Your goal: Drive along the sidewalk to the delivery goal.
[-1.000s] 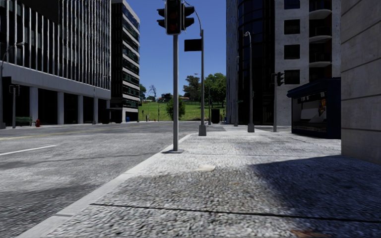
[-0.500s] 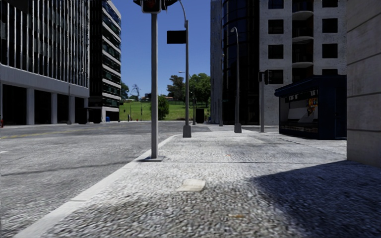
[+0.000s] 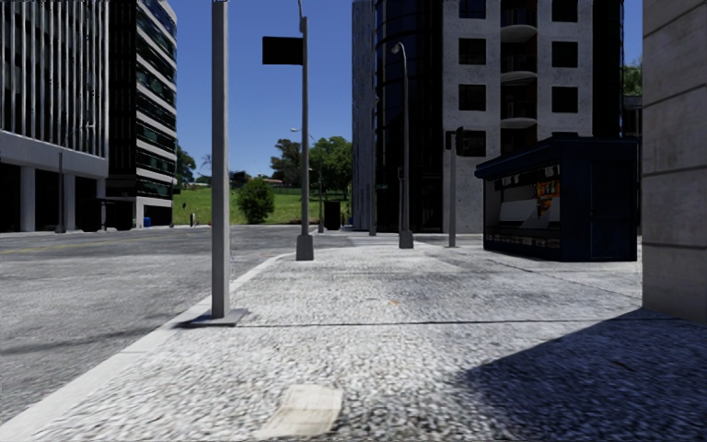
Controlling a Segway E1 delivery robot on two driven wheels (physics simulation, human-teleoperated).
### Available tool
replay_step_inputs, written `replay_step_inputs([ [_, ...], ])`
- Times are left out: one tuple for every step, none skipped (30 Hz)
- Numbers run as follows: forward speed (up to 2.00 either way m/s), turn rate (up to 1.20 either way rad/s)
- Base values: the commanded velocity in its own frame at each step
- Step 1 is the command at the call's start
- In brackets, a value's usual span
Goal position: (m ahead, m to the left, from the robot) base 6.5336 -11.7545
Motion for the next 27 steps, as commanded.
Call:
replay_step_inputs([
  [1.54, -0.31],
  [1.54, -0.31],
  [1.54, -0.31],
  [1.54, -0.31],
  [1.54, -0.31],
  [1.54, -0.31],
  [1.53, -0.31],
  [1.53, -0.31],
  [1.53, -0.31],
  [1.53, -0.31],
  [1.53, -0.31],
  [1.53, -0.31],
  [1.53, -0.33],
  [1.53, -0.36],
  [1.53, -0.39],
  [1.53, -0.41],
  [1.53, -0.41],
  [1.53, -0.43],
  [1.53, -0.45],
  [1.53, -0.45],
  [1.53, -0.45],
  [1.53, -0.45],
  [1.53, -0.45],
  [1.53, -0.45],
  [1.53, -0.45],
  [1.53, -0.45],
  [1.53, -0.45],
])
